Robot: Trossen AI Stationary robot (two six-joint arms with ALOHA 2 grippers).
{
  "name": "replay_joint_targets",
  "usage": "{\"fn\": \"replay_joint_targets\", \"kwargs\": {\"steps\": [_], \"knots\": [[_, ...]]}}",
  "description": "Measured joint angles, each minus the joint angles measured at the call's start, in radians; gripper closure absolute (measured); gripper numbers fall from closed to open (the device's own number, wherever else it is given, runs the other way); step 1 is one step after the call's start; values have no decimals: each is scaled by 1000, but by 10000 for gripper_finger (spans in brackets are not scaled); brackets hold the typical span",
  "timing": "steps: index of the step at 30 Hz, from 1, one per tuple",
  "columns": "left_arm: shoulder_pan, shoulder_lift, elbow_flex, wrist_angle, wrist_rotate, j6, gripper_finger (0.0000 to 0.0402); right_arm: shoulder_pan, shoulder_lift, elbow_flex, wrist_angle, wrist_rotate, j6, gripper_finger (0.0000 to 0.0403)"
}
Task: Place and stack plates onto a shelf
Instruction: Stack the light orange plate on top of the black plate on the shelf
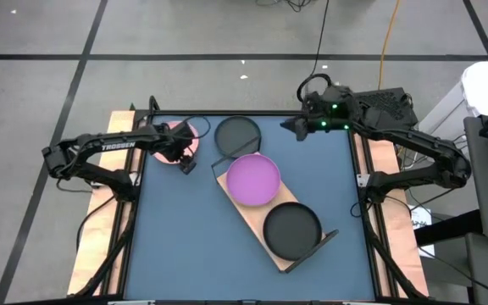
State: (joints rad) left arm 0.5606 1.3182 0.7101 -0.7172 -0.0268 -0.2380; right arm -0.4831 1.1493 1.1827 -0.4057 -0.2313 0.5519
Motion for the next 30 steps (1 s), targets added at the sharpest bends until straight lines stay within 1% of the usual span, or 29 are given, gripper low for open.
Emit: {"fn": "replay_joint_targets", "kwargs": {"steps": [2, 4, 7, 11, 13, 15, 17, 23, 26, 28, 30], "knots": [[-1, 0, -30, 34, -7, -3, 147, 9, -14, 0, 117, -35, 51, 271], [-1, 0, -63, 85, -15, -3, 147, 31, -25, 1, 229, -35, 86, 271], [-1, 0, -112, 134, -25, -4, 147, 67, -35, 1, 346, -27, 134, 271], [-1, 0, -156, 190, -34, -3, 147, 124, -44, 1, 386, 35, 196, 271], [-2, -2, -172, 213, -38, -2, 155, 159, -45, 1, 384, 67, 220, 271], [-3, -3, -184, 236, -45, 4, 176, 195, -44, 1, 384, 99, 249, 271], [-5, -3, -198, 261, -51, 9, 206, 233, -44, 1, 386, 129, 274, 271], [-40, -3, -208, 299, -67, 37, 323, 353, -44, 1, 399, 288, 296, 271], [-72, -22, -195, 292, -97, 53, 376, 403, -44, 1, 428, 345, 301, 271], [-96, -38, -181, 275, -119, 54, 389, 434, -44, 1, 445, 379, 301, 271], [-118, -62, -162, 258, -126, 52, 389, 465, -44, 1, 447, 417, 301, 271]]}}
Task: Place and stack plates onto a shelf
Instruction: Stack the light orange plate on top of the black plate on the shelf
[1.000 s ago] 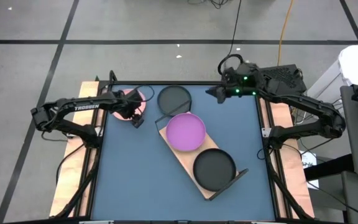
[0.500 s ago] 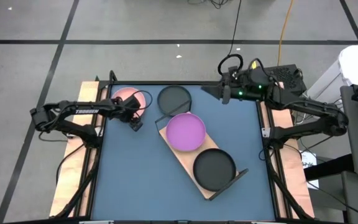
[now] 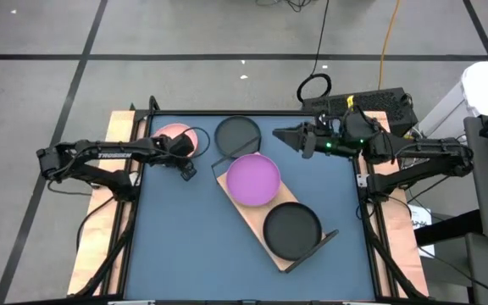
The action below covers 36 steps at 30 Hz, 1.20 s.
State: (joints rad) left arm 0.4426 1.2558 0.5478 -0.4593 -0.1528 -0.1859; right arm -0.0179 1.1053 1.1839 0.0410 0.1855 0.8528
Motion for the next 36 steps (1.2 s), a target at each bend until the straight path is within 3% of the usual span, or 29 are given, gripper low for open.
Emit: {"fn": "replay_joint_targets", "kwargs": {"steps": [11, 21, 29, 36], "knots": [[-97, -167, 139, -118, -25, 4, 392, 120, 7, 0, -9, 154, 10, 271], [-233, -308, 323, -168, -17, 100, 392, 152, 10, 0, -22, 162, 26, 271], [-346, -303, 523, -274, -20, 290, 392, 158, 10, 27, -27, 154, 21, 271], [-402, -258, 636, -283, 7, 349, 392, 153, 52, 189, -167, 107, -82, 271]]}}
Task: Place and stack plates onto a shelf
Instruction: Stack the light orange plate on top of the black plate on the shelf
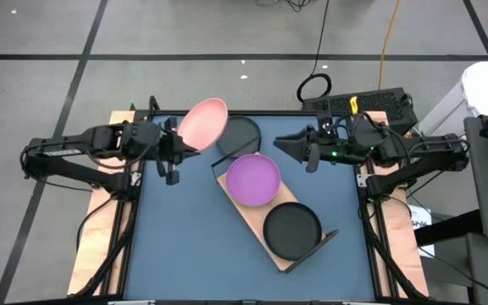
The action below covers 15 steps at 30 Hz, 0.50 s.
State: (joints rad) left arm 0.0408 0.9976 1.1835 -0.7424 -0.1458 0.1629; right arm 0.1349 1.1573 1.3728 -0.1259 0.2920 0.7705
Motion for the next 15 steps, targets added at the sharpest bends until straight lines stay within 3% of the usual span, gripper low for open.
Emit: {"fn": "replay_joint_targets", "kwargs": {"steps": [10, 15], "knots": [[-94, 134, 57, 21, 165, 56, 392, -5, 162, 382, -438, -121, -193, 271], [-170, 187, 58, 87, 234, 119, 392, -4, 244, 450, -523, -236, -319, 265]]}}
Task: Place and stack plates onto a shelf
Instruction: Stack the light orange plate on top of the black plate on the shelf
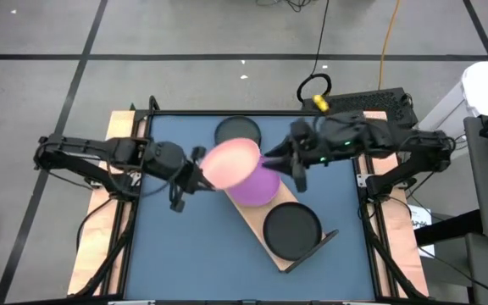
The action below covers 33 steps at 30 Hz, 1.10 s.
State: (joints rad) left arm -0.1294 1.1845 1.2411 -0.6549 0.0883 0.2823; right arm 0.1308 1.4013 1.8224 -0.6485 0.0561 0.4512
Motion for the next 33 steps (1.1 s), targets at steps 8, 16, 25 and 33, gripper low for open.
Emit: {"fn": "replay_joint_targets", "kwargs": {"steps": [8, 16, 25, 33], "knots": [[-98, 28, 0, 53, 1, 22, 392, 0, 101, 4, -95, -174, -45, 239], [-129, 36, 1, 62, 21, 35, 392, 13, 151, 4, -142, -271, -136, 247], [-136, 60, 1, 61, 53, 38, 392, 24, 153, 4, -164, -224, -291, 248], [-137, 60, 0, 66, 53, 45, 392, 28, 195, 3, -172, -250, -359, 248]]}}
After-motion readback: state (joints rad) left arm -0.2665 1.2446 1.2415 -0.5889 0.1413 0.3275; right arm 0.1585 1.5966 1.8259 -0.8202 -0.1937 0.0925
